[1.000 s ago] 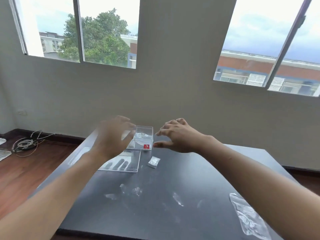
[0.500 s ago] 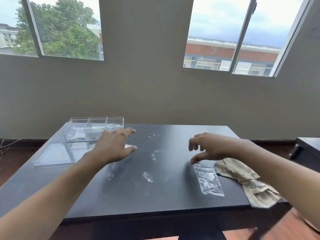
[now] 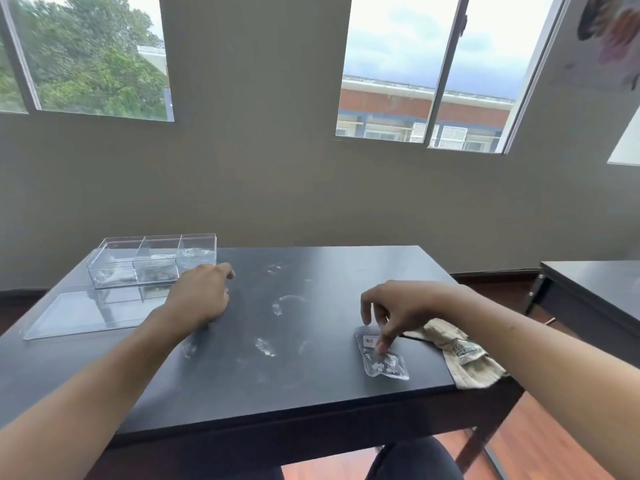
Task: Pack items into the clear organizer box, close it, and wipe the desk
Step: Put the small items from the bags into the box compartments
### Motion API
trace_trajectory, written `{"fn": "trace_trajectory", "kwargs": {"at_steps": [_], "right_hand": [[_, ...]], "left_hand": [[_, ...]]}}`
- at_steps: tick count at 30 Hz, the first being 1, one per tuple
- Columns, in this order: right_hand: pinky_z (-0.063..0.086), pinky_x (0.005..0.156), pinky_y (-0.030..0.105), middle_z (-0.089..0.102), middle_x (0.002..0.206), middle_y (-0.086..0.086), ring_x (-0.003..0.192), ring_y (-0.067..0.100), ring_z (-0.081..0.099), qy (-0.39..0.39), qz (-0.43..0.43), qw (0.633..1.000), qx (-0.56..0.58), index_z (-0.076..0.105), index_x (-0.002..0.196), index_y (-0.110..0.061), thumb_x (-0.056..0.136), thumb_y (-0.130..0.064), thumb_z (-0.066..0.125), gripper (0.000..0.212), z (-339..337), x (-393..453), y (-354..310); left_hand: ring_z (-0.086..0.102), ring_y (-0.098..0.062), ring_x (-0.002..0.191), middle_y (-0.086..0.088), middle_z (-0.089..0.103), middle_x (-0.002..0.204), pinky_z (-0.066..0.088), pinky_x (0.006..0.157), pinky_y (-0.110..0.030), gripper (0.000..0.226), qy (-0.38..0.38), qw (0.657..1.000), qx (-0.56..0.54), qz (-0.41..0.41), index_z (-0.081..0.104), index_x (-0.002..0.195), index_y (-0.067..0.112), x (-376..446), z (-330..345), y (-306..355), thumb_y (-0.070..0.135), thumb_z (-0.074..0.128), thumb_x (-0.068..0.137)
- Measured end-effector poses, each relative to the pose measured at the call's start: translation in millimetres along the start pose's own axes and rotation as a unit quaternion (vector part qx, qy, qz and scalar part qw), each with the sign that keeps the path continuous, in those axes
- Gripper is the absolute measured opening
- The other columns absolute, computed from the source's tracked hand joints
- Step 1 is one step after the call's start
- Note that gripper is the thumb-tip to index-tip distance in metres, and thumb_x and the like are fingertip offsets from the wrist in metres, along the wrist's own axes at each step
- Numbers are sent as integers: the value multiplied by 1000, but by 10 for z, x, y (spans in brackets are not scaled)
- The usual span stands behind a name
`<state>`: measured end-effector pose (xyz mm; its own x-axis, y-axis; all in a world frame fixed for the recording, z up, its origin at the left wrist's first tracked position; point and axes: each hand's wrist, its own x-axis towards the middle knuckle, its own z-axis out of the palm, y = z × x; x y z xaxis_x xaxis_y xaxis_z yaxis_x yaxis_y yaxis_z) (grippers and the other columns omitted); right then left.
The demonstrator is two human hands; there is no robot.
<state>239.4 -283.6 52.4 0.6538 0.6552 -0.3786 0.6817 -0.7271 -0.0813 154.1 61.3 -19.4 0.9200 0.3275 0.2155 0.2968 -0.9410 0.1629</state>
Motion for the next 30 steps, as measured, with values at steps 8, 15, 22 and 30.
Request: {"fn": "trace_trajectory", "kwargs": {"at_steps": [8, 15, 22, 30], "right_hand": [[37, 60, 25, 58, 78, -12, 70, 5, 52, 58, -30, 997, -32, 57, 81, -30, 79, -36, 81, 25, -150, -42, -109], [31, 54, 18, 54, 71, -14, 65, 0, 50, 167, -96, 980, -43, 52, 82, -27, 81, -26, 76, 24, -523, -30, -352], [50, 75, 33, 66, 79, -16, 80, 14, 59, 305, -148, 941, -10, 59, 101, -26, 77, -25, 76, 29, -683, 413, -653], [55, 68, 37, 65, 77, -16, 67, 10, 55, 406, -172, 895, 67, 60, 92, -30, 75, -38, 78, 26, -662, 1143, -1078]], "left_hand": [[67, -28, 101, 1, 71, 105, 50, 76, -32, 36, -2, 999, 40, 5, 69, 112, 23, -20, -103, -8, 12, 63, 79], [68, -22, 91, 10, 69, 97, 39, 66, -29, 20, 104, 993, 20, 50, 71, 100, 29, -170, -172, -90, 23, 59, 85], [65, -17, 67, 12, 62, 82, 48, 57, -30, 17, 194, 973, -64, 107, 68, 95, 28, -162, -434, -454, 17, 68, 83], [67, -9, 71, 15, 70, 80, 57, 70, -33, 21, 275, 948, -139, 76, 72, 95, 26, 25, -657, -1069, 7, 73, 85]]}}
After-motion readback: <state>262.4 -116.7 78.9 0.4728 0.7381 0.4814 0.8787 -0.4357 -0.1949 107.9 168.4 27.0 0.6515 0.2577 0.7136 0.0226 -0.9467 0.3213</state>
